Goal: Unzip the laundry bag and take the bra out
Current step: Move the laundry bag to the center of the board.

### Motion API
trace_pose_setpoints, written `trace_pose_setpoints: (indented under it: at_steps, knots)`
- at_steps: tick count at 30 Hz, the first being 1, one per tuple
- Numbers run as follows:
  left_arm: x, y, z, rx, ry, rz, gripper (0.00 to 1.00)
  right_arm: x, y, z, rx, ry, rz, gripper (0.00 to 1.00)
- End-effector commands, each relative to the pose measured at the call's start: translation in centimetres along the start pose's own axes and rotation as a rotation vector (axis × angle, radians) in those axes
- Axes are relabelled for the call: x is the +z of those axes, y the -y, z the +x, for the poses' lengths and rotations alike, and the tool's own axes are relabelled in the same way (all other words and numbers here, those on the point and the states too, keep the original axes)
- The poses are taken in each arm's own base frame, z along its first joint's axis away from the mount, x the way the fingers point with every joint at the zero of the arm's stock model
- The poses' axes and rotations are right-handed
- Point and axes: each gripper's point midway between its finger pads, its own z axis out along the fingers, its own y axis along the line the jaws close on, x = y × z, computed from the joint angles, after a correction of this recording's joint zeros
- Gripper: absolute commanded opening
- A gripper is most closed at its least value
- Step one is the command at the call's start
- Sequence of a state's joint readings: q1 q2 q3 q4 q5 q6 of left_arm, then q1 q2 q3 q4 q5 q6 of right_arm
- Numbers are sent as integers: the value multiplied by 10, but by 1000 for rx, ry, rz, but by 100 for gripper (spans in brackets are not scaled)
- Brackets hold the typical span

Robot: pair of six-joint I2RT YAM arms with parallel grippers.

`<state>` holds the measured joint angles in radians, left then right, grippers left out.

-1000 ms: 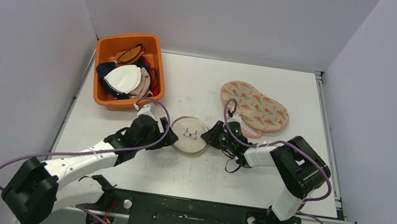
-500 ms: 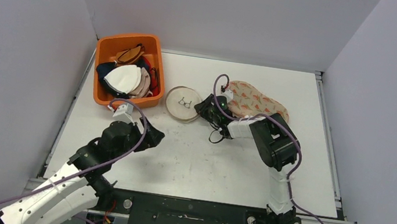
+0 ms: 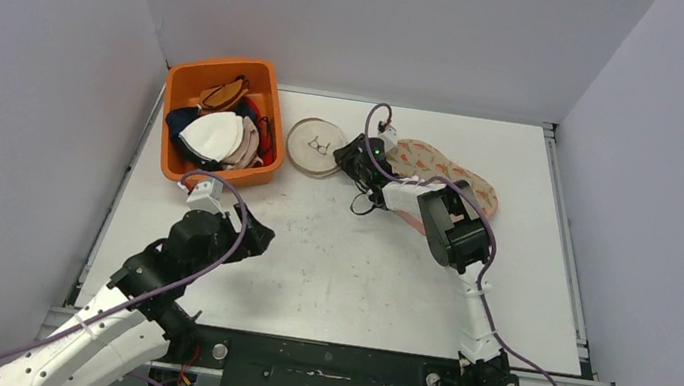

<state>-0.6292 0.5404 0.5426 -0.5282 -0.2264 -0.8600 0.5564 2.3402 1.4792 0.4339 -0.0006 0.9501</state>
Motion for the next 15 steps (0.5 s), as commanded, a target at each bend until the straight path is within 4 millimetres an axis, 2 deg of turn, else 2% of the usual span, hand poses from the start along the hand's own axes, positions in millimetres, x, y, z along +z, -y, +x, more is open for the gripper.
trace_pose_setpoints:
  at_steps: [1,6,8,11,15]
  knots:
    - [-9,7,-23,19,69,4,75,12,32,10,-56,-30,106,22]
    - [-8,3,-21,14,74,0,76,11,16,10,-77,-47,67,29]
    - [-8,5,-21,7,79,10,75,5,6,6,-99,-41,50,41]
    - [-9,6,-22,3,82,18,75,-8,-13,-2,-116,-45,3,66]
    - [-11,7,-21,4,78,29,77,-31,-44,-22,-153,-40,-58,86]
